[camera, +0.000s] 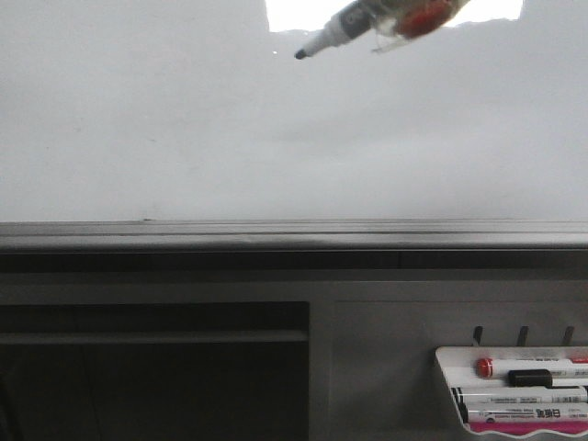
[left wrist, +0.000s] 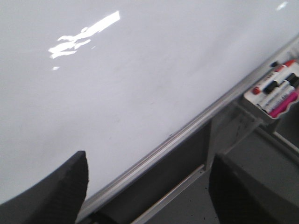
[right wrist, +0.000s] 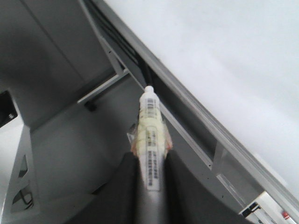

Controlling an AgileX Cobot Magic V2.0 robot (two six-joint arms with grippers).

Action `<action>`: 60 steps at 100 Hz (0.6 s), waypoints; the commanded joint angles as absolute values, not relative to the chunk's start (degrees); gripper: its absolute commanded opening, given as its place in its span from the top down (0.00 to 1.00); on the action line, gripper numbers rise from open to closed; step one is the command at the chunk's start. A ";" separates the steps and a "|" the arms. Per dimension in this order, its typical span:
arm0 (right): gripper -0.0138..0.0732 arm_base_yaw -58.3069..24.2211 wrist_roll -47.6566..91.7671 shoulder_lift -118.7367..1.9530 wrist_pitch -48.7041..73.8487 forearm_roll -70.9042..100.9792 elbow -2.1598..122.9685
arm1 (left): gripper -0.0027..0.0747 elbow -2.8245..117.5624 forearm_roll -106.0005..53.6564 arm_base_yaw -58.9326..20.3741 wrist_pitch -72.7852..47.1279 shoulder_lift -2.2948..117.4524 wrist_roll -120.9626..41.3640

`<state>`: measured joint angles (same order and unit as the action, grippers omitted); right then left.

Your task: Write number 2 on whiteboard

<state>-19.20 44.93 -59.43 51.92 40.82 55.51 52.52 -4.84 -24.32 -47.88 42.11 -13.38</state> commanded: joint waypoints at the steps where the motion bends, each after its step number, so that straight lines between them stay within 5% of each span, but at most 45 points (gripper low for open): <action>1: 0.90 -18.50 43.22 -54.93 44.74 43.25 52.21 | 0.33 51.16 -5.51 -18.73 -43.35 40.68 -8.52; 29: 0.90 -18.50 42.84 -50.72 40.60 43.35 45.91 | 0.33 45.11 -8.60 -6.75 -39.90 39.50 -6.55; 60: 0.90 -18.50 42.40 -55.85 35.29 44.96 50.10 | 0.33 45.00 -8.68 -6.12 -38.75 39.50 -6.55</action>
